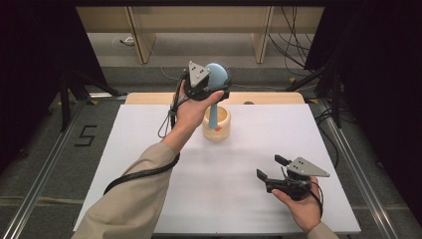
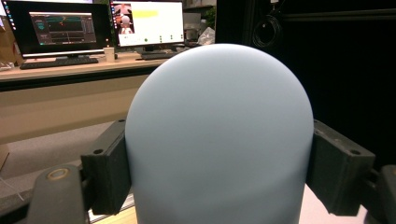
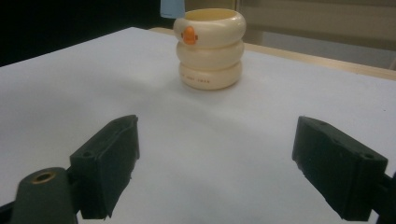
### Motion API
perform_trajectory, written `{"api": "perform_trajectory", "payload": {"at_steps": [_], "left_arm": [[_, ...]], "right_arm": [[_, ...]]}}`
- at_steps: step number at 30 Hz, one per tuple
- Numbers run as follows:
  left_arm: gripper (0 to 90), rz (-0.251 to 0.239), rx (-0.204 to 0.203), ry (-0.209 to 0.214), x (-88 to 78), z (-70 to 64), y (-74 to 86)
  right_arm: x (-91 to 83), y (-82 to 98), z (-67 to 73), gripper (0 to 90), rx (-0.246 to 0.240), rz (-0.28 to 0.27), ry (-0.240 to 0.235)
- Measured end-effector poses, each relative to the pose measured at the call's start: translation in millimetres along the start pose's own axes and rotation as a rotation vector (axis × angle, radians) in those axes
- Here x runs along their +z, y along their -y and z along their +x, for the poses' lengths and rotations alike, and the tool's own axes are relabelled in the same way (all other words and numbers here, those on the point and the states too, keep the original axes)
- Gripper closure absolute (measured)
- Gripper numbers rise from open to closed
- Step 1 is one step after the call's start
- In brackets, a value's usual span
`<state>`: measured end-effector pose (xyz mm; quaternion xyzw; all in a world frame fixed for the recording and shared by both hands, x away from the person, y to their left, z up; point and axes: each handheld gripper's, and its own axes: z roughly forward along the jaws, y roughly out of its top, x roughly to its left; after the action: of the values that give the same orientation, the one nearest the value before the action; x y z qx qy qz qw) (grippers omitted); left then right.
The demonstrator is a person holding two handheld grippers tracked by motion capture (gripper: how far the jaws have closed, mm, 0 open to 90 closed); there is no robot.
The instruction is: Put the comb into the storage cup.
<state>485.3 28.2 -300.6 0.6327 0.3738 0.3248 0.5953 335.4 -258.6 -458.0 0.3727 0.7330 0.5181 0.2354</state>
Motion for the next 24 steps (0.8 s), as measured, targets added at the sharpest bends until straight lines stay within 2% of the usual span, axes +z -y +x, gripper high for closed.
{"api": "perform_trajectory", "payload": {"at_steps": [24], "left_arm": [[19.6, -0.005, 0.006, -0.002, 11.7, 4.6, -1.8]], "right_arm": [[-0.1, 0.4, -0.3, 15.9, 0.004, -0.006, -0.003]]}}
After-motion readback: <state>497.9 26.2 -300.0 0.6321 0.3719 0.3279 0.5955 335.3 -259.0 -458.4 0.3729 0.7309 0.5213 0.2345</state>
